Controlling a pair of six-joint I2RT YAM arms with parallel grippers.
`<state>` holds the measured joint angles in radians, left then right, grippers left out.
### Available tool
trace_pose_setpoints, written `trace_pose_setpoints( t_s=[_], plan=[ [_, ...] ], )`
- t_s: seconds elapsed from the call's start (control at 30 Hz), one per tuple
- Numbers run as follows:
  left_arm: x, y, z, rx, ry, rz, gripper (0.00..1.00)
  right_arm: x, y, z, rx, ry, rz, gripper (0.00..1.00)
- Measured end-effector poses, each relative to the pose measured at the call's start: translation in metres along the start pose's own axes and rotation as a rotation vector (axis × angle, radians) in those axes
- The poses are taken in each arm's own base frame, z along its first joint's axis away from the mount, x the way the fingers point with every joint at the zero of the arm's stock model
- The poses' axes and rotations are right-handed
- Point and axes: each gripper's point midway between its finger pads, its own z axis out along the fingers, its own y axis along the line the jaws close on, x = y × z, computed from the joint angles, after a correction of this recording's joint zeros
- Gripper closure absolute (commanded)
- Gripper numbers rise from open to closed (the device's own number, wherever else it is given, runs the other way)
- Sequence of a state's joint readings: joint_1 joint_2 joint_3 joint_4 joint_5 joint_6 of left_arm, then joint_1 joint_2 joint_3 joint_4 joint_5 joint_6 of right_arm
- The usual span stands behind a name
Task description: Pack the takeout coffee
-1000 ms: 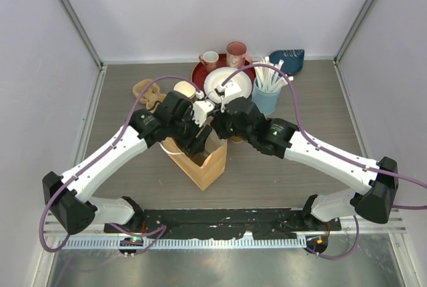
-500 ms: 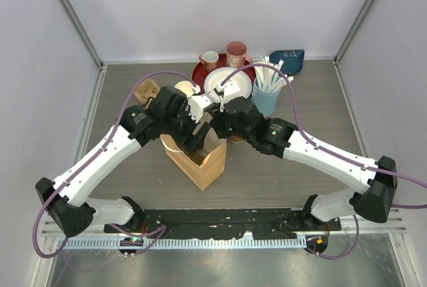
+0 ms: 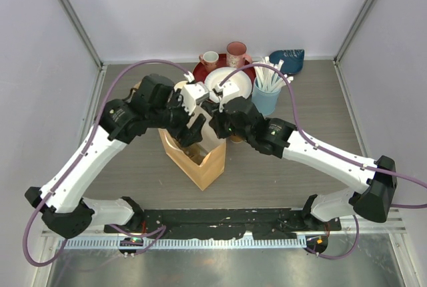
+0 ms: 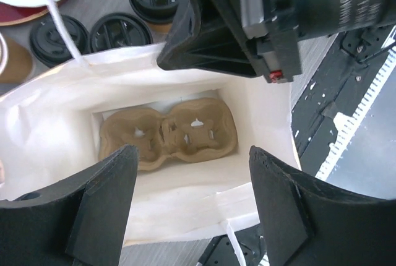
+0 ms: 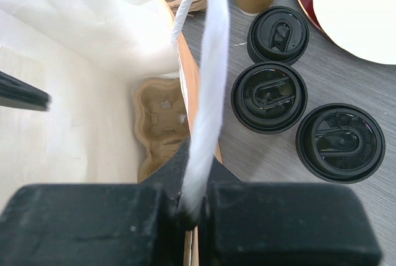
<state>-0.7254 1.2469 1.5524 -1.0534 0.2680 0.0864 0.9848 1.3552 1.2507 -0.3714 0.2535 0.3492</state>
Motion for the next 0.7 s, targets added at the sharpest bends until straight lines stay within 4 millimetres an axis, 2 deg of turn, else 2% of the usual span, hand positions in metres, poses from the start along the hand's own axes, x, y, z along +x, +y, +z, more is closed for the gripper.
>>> trace_pose_setpoints(
  t_s=[0.2,0.33,0.43,0.6,0.7],
  plan=[
    [-0.031,0.007,-0.03,-0.066,-0.092,0.021,0.19,0.0,0.002,0.001,-0.013,0.002,-0.011,0.99],
    [-0.036,0.023,-0.045,-0.152,-0.112,0.01,0.15,0.001,0.008,0.003,-0.05,0.007,-0.044,0.99],
    [-0.037,0.043,-0.058,-0.225,-0.118,-0.024,0.13,0.001,0.018,0.006,-0.107,0.02,-0.101,0.99],
    [-0.04,0.102,-0.088,-0.39,-0.15,-0.141,0.12,0.002,0.033,0.013,-0.237,0.066,-0.197,0.99],
    [-0.037,0.121,-0.097,-0.442,-0.148,-0.171,0.12,0.001,0.035,0.015,-0.301,0.096,-0.237,0.99]
  ],
)
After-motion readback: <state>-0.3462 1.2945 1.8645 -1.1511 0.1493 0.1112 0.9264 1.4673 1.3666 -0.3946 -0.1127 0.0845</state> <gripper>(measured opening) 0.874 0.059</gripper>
